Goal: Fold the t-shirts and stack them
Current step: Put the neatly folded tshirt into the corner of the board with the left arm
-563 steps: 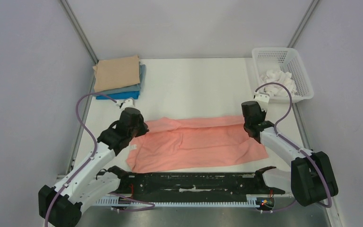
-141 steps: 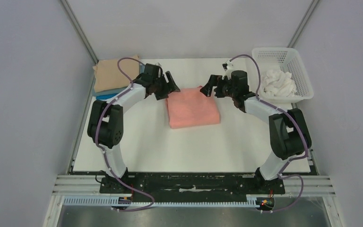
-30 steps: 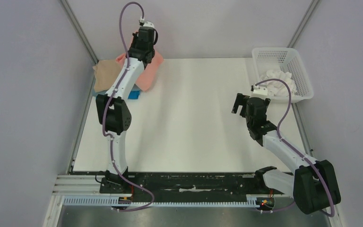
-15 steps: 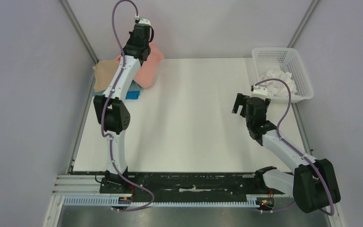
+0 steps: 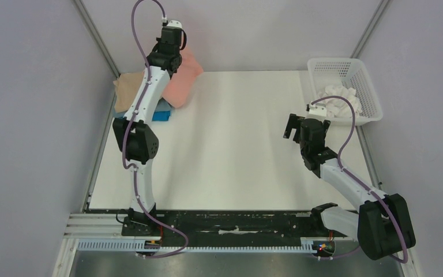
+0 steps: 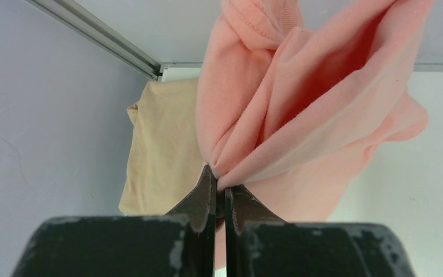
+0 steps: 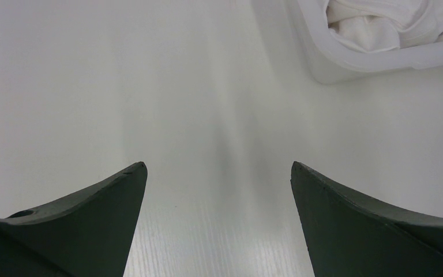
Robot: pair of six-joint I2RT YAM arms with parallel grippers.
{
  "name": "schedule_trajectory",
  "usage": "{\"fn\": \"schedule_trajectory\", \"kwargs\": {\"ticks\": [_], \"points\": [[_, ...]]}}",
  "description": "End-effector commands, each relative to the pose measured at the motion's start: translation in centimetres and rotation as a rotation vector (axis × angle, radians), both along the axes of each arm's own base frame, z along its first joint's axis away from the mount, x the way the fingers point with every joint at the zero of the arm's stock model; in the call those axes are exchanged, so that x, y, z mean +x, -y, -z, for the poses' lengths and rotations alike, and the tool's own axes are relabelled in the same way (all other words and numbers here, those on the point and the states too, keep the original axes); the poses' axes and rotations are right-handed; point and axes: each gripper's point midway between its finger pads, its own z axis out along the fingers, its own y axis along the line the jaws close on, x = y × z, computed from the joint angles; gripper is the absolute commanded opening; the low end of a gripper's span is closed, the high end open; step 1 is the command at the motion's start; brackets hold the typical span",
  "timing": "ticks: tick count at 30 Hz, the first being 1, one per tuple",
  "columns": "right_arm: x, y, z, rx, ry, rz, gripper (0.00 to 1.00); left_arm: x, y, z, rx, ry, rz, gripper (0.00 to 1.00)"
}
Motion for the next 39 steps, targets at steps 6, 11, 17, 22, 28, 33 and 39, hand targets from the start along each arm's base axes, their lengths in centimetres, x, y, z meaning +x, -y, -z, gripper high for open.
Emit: {"fn": "schedule_trajectory", "kwargs": {"ticks": [6,11,17,22,28,33,39], "points": [[1.0,0.4,-1.9,-0.009,0.049,0.028,0.98,-1.5,1.4,-10.4,-0.163,0.245,0.053,0.02],[1.0,0.3,-1.6,-0.012,0.040,0.025,0.98,-1.6,1.0,-11.0,-0.153,0.257,0.036,0.02],[1.0,0.2,-1.4,-0.012,0.032,0.023,0.98,-1.0,-0.2,-9.7,-0.096,0.237,-0.021,0.02],[1.0,0.3,-1.2,-0.015,0.024,0.023,0.98,0.4,-2.0,-7.2,-0.098,0.206,-0.075,0.02],[1.2,0.2,-1.0,-0.017,0.013,0.023,0.98,1.9,-5.9,-3.7,-0.116,0.163,-0.156,0.02],[1.4,0.1,-0.6,-0.021,-0.007,0.021,0.98,2.9,-9.1,-1.1,-0.161,0.145,-0.207,0.02],[1.7,-0.2,-0.1,-0.016,-0.026,0.011,0.98,3.0,-12.3,2.5,-0.139,0.086,-0.279,0.02]]}}
